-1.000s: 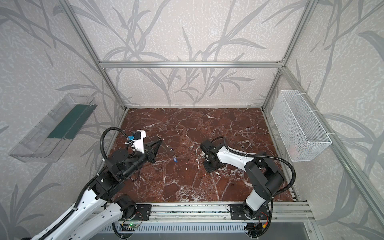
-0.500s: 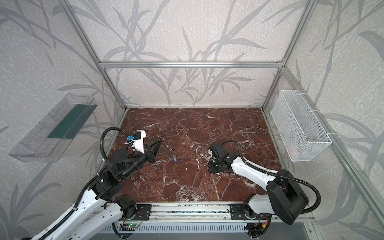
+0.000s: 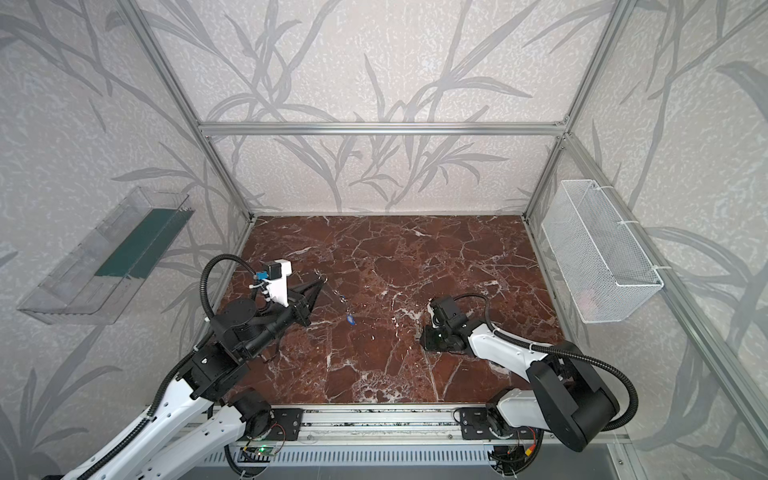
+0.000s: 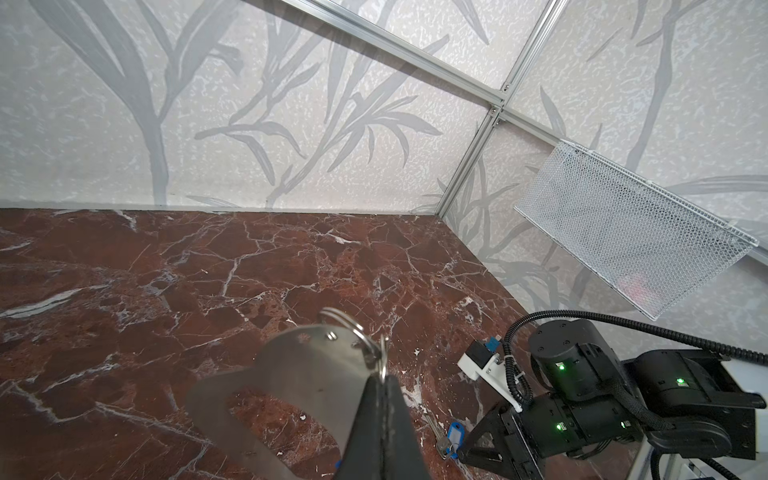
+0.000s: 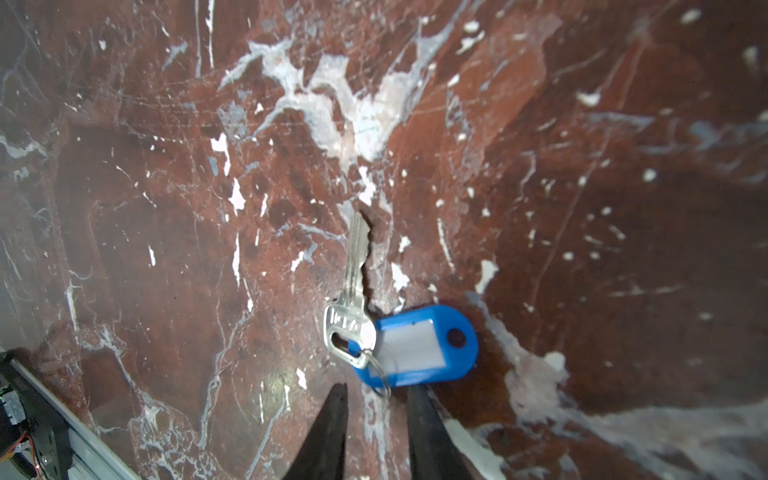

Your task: Put the keys on the keyring

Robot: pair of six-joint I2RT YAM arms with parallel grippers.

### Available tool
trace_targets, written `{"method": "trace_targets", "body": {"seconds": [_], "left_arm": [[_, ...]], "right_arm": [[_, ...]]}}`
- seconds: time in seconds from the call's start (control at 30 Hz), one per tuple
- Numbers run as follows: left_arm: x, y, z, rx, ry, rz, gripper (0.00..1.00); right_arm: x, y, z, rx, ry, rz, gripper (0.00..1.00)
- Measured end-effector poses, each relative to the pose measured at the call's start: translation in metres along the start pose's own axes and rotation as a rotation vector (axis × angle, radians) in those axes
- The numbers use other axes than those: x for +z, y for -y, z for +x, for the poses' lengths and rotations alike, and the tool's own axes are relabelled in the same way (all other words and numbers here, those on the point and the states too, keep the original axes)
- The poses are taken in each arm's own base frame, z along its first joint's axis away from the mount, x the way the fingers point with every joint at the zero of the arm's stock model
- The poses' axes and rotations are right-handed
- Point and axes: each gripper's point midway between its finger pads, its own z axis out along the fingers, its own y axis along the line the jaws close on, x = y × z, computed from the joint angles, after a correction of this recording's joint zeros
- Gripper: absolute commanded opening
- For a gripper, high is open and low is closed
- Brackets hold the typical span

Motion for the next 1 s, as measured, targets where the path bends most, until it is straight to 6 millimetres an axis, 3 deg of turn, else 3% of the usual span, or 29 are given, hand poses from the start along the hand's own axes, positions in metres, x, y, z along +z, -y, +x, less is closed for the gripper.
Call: {"method": "trace_targets", "body": {"seconds": [0.73,1.0], "left_arm": [[0.0,0.0,0.0,0.0,0.0,0.0,0.0],[0.0,0.0,0.0,0.0,0.001,0.0,0.0]], "right_arm": [[0.002,-0.01,-0.003,-0.044,-0.008,-0.052,0.19],[-0.001,-0.012,-0.01,-0.097,0.006,-0.038,0.22]]}}
